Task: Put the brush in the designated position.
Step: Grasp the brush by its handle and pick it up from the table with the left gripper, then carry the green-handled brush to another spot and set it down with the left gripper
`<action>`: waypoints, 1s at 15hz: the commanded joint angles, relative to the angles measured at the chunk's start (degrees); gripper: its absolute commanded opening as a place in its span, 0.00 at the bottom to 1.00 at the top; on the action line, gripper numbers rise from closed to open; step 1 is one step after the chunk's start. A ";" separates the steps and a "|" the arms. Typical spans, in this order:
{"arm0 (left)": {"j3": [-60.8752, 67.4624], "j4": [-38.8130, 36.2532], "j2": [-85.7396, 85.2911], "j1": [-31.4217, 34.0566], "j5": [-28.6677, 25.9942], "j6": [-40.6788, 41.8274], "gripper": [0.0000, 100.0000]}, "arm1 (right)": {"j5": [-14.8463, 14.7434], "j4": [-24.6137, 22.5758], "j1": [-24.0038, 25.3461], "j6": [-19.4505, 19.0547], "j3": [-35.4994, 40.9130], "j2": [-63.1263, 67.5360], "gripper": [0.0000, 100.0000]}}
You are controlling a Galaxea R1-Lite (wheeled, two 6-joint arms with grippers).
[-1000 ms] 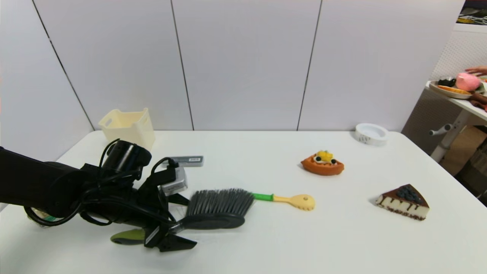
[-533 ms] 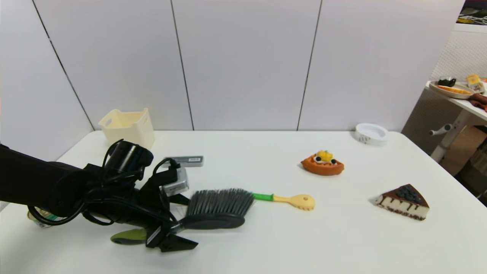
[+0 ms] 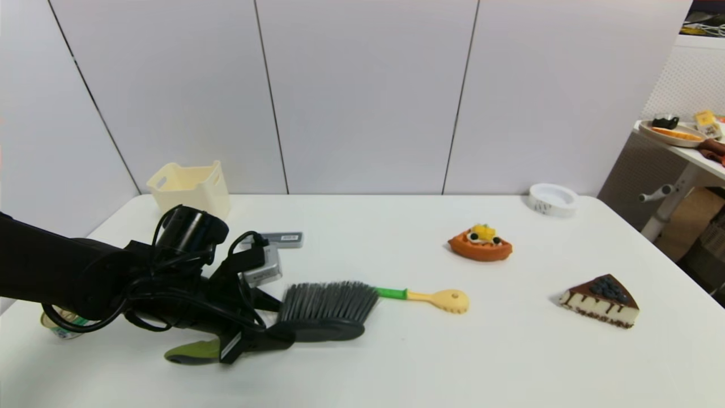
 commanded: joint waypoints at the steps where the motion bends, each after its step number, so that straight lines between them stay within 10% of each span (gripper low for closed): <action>1: 0.03 0.11 -0.51 0.01 -0.31 0.25 0.00 | 0.02 0.08 0.00 -0.05 0.09 0.07 1.00; 15: -4.02 -2.27 -13.17 7.13 0.92 -2.21 0.00 | 0.02 -0.01 0.00 -0.05 0.09 0.07 1.00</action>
